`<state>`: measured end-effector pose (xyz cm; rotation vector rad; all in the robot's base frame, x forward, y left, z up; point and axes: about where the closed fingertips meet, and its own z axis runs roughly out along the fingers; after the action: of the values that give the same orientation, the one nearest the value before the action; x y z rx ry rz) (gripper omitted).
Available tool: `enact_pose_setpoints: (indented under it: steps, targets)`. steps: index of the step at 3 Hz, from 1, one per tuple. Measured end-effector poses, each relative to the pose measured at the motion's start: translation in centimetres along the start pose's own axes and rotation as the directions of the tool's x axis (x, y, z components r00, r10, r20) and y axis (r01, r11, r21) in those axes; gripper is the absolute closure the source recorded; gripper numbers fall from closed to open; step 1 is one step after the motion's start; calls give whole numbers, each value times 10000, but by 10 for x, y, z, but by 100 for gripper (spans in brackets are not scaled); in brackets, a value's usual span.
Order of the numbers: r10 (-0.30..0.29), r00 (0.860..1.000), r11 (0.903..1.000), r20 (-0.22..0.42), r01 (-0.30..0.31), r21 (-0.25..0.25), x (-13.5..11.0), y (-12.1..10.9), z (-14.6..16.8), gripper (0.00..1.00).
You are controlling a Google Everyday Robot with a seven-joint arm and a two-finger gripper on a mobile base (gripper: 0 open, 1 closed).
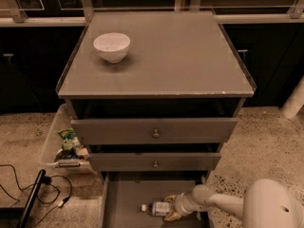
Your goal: Place blue plastic bottle into bottom drawer
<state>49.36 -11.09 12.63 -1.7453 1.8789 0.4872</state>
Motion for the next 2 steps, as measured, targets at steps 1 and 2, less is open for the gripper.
enact_pose_setpoints:
  steps: [1, 2]
  targets:
    - [0, 10000, 10000, 0, 0, 0, 0, 0, 0, 0]
    - [-175, 9997, 9998, 155, 175, 32, -7, 3, -10, 0]
